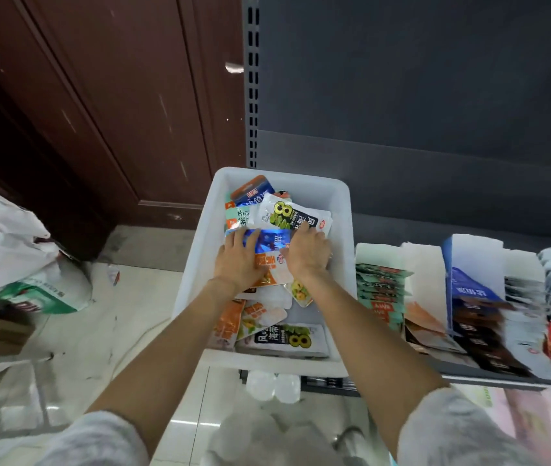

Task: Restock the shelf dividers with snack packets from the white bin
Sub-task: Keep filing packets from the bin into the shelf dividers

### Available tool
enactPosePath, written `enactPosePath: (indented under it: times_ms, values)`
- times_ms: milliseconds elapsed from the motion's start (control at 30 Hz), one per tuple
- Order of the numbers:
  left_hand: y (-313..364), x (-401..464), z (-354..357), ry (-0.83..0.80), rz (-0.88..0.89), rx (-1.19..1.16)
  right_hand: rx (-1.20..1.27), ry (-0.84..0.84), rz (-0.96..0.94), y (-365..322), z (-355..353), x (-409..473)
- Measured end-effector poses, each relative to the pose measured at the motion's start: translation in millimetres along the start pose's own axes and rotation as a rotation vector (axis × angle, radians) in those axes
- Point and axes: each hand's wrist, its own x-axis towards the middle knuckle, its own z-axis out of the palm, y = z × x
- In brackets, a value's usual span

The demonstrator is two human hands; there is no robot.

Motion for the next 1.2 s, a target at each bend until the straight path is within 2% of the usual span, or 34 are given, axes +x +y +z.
enactPosePath:
  times_ms: [67,167,267,333,400,467,533,600,667,767,867,967,1100,1200]
  values:
    - [-4,6,2,0.002,0.039,0.034,0.096,-0.014,0.031,0,6,4]
    - [-7,13,-4,0.037,0.099,-0.025,0.508,-0.074,0.084,5,-3,6]
    - [-7,13,-26,0.160,0.178,-0.257,0.745,-0.066,-0.010,16,-30,-6]
    - [-5,10,-49,0.198,0.285,-0.365,0.862,-0.020,-0.147,25,-56,-23]
    - [5,3,-74,0.234,0.471,-0.390,0.866,0.073,-0.269,41,-83,-45]
    - [26,-7,-94,0.270,0.614,-0.352,0.725,0.179,-0.324,65,-106,-71]
    - [57,-15,-108,0.366,0.723,-0.275,0.512,0.272,-0.324,91,-125,-96]
    - [96,-23,-116,0.438,0.828,-0.241,0.451,0.339,-0.248,120,-136,-117]
    - [141,-28,-115,0.495,0.954,-0.268,0.538,0.422,-0.164,154,-142,-137]
    - [197,-32,-99,0.569,1.045,-0.338,0.845,0.495,-0.040,194,-147,-157]
    - [254,-37,-72,0.617,1.061,-0.417,0.890,0.630,0.023,239,-153,-174]
    - [293,-36,-49,0.669,1.011,-0.416,0.841,0.671,0.017,269,-159,-176]
    - [310,-24,-23,0.572,0.892,-0.355,0.790,0.629,0.003,292,-145,-153]
    - [307,-14,-6,0.481,0.790,-0.230,0.659,0.510,-0.031,307,-125,-130]
